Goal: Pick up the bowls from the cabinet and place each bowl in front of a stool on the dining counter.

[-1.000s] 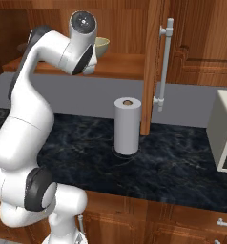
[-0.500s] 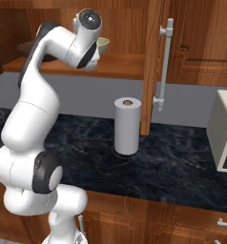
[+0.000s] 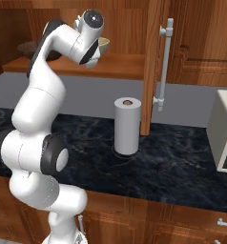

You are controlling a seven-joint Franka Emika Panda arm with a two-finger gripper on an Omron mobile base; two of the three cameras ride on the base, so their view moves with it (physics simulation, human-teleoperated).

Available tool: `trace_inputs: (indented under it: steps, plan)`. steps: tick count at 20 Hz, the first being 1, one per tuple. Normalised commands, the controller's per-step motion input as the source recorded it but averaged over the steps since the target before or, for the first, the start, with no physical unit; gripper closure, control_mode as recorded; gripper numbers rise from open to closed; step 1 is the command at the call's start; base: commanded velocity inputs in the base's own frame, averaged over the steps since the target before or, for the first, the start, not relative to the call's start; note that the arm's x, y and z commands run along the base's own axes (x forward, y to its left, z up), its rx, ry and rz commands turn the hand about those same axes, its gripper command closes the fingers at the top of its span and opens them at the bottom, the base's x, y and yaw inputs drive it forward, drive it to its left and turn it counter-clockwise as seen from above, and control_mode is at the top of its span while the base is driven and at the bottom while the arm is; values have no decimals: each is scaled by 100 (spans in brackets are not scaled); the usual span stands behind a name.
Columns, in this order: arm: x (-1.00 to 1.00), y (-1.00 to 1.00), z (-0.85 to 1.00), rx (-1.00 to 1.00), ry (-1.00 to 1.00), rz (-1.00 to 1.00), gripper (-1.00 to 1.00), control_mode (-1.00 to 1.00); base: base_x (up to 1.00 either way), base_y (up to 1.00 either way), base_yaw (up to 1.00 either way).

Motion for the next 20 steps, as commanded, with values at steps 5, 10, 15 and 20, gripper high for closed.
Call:
trace_inputs:
  steps: [5,10,15,20]
  plan:
    - [43,13,-11,0,0,1,-100,-100,0,0,0]
    - [33,8,-1,0,0,0,-100,-100,0,0,0]
    - [14,0,0,0,0,0,-100,-100,0,0,0]
    - [5,1,-10,0,0,0,-100,-100,0,0,0]
